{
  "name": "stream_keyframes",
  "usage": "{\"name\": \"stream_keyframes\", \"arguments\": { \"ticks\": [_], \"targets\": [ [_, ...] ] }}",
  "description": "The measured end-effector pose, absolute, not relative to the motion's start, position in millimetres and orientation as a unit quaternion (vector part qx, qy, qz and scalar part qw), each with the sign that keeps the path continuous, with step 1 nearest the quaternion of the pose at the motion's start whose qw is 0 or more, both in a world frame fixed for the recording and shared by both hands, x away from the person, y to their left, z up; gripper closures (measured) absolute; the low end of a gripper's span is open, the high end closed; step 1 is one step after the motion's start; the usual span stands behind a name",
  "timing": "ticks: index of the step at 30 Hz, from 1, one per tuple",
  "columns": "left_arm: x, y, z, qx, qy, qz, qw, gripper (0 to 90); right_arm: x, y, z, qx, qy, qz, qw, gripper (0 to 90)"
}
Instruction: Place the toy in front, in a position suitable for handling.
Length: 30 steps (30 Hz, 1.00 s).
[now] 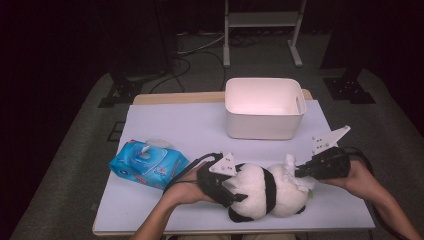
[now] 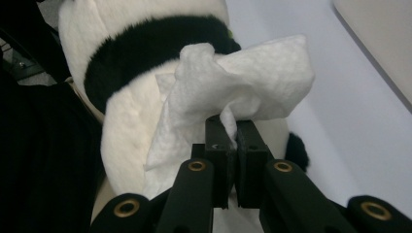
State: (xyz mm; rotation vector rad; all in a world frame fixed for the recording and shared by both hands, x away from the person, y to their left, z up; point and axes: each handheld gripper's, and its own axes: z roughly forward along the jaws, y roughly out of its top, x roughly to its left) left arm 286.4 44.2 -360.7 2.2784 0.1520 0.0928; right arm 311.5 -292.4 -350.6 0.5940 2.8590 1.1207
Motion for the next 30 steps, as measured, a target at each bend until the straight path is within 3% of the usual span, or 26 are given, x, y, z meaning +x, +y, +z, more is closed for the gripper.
{"name": "stream_keyframes", "arguments": {
  "ticks": [12, 30],
  "targets": [
    [293.6, 45.5, -361.7, 0.905, 0.078, 0.040, 0.417, 24.1, 308.0, -287.7, -349.7, 0.182, 0.913, 0.365, 0.016, 85.3],
    [306.2, 63.8, -363.4, 0.891, 0.120, 0.044, 0.436, 24.7, 309.9, -199.4, -346.1, 0.085, 0.929, 0.359, -0.007, 85.1]
  ]
}}
